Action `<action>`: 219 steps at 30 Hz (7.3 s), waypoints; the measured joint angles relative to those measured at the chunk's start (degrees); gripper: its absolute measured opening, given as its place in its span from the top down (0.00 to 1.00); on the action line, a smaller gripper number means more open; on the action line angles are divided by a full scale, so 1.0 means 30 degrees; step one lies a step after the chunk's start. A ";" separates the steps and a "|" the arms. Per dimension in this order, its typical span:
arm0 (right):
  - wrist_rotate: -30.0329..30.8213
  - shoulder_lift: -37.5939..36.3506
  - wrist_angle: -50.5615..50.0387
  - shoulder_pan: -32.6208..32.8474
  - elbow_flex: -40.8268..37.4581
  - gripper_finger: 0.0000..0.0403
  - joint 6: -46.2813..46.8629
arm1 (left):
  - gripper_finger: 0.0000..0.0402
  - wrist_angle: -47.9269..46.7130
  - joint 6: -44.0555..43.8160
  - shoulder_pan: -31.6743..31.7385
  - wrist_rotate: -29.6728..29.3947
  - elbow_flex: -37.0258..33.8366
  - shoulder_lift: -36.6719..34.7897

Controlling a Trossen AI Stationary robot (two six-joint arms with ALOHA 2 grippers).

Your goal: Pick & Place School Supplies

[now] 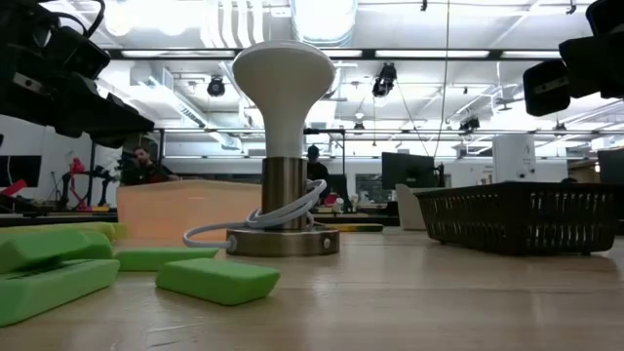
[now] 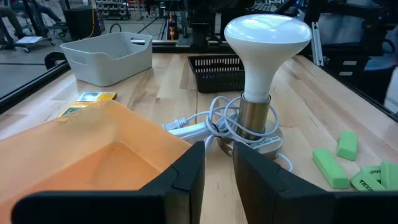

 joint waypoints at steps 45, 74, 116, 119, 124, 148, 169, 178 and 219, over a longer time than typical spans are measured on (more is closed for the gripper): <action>0.0000 0.0000 0.0002 0.0002 0.0000 0.98 0.0000 | 0.78 0.0000 0.0005 -0.0001 0.0000 0.0000 0.0000; -0.0005 0.0000 -0.0002 0.0000 0.0000 0.98 0.0000 | 0.78 0.0005 0.0003 -0.0001 0.0000 0.0007 0.0000; 0.0000 0.0000 0.0004 0.0007 0.0000 0.98 0.0000 | 0.78 0.0362 -0.4900 0.0007 -0.6300 0.0167 -0.0029; -0.0006 0.0000 0.0003 0.0007 0.0000 0.98 0.0000 | 0.78 0.0178 -0.4556 0.0007 -0.6445 0.0518 -0.0032; 0.0000 0.0000 -0.0004 0.0000 0.0000 0.98 0.0000 | 0.78 -0.2068 -0.4044 0.0007 -0.6362 0.1847 0.0007; -0.0003 0.0000 0.0002 0.0003 0.0000 0.98 0.0000 | 0.78 -1.1732 -0.9400 0.0000 -0.7256 1.0581 0.2845; 0.0000 0.0000 0.0004 0.0007 0.0000 0.98 0.0000 | 0.77 -1.0848 -1.1621 -0.0001 -0.5195 1.0943 0.3497; 0.0000 0.0000 0.0004 0.0006 0.0000 0.98 0.0000 | 0.63 -1.1009 -1.1740 -0.0001 -0.4025 1.0950 0.3950; 0.0000 0.0000 0.0004 0.0006 0.0000 0.98 0.0000 | 0.56 -1.1678 -1.1678 0.0007 -0.4350 1.1642 0.4932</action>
